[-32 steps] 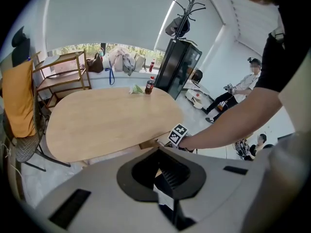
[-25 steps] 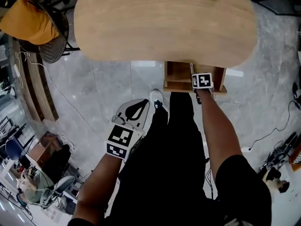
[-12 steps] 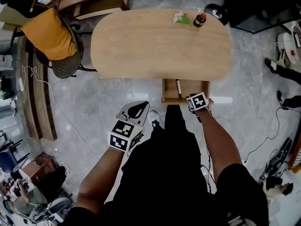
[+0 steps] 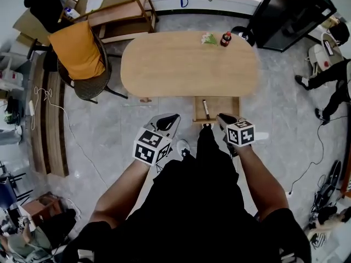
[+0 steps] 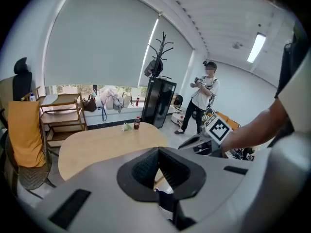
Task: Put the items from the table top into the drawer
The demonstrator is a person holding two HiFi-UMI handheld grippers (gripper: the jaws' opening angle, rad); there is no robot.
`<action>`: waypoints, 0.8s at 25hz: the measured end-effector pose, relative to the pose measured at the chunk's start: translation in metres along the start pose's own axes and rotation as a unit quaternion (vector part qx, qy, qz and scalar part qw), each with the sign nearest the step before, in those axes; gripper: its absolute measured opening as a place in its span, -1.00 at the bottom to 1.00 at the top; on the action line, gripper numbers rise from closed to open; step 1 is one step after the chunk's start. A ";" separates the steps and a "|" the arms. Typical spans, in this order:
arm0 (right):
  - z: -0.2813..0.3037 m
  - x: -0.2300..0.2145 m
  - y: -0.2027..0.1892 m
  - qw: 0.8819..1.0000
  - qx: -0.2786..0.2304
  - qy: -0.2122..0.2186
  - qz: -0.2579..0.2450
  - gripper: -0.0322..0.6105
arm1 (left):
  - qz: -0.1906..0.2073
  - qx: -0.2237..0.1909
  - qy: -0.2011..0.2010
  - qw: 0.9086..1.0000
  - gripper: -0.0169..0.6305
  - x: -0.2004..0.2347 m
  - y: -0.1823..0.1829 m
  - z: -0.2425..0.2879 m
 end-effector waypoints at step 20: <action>-0.227 0.124 0.024 0.965 -0.226 0.060 -0.116 -0.89 | 0.014 -0.136 -0.022 0.990 -0.94 -0.145 0.017 -0.075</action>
Point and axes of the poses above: the fingertips, and each gripper's own axes: z forward along the fingers, x to its left, y out of its top, the point moved 10 cm from there along -z, backward along the fingers, and after that the axes turned 7 degrees about -x, right-handed, at the moved point
